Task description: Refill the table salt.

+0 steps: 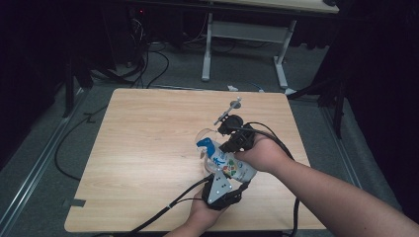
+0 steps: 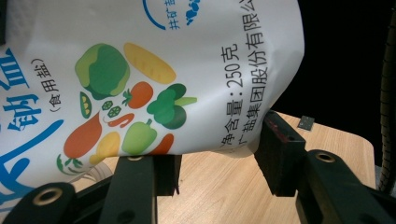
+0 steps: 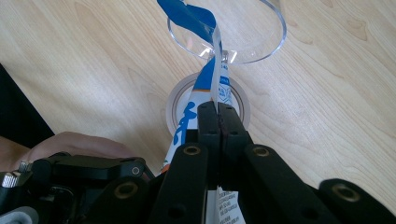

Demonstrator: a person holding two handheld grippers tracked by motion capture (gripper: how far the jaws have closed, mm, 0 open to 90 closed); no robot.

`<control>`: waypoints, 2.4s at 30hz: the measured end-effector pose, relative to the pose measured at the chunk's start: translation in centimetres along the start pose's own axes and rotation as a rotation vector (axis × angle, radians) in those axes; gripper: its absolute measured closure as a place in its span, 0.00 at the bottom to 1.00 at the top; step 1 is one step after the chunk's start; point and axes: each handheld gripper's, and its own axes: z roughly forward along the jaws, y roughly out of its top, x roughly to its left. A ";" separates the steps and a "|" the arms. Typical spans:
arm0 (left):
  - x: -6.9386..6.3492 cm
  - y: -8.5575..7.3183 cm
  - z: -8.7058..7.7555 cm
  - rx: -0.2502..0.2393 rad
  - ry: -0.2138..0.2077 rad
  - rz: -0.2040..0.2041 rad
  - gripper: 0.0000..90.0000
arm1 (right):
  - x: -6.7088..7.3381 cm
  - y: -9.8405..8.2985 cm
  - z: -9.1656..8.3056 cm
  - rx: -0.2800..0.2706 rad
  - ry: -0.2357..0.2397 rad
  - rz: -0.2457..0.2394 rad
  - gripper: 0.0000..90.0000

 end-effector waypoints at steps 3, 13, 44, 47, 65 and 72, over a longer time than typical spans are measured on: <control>0.0 0.0 0.0 0.001 -0.001 0.001 0.61 | 0.0 0.0 0.0 -0.002 0.000 -0.002 1.00; 0.1 0.1 0.0 0.000 0.000 0.001 0.61 | 0.0 0.0 -0.1 -0.003 -0.002 -0.002 1.00; 0.1 0.1 0.1 -0.001 0.003 -0.006 0.61 | -0.1 0.1 0.1 0.000 -0.005 -0.006 1.00; 0.1 0.1 0.1 -0.001 0.004 -0.007 0.61 | -0.1 0.1 0.1 -0.001 -0.002 -0.004 1.00; 0.1 0.0 0.4 0.001 -0.006 -0.018 0.57 | -0.3 0.3 0.6 0.007 -0.006 -0.009 1.00; 0.1 0.1 0.4 -0.003 -0.006 -0.021 0.57 | -0.2 0.4 0.6 0.003 -0.004 -0.009 1.00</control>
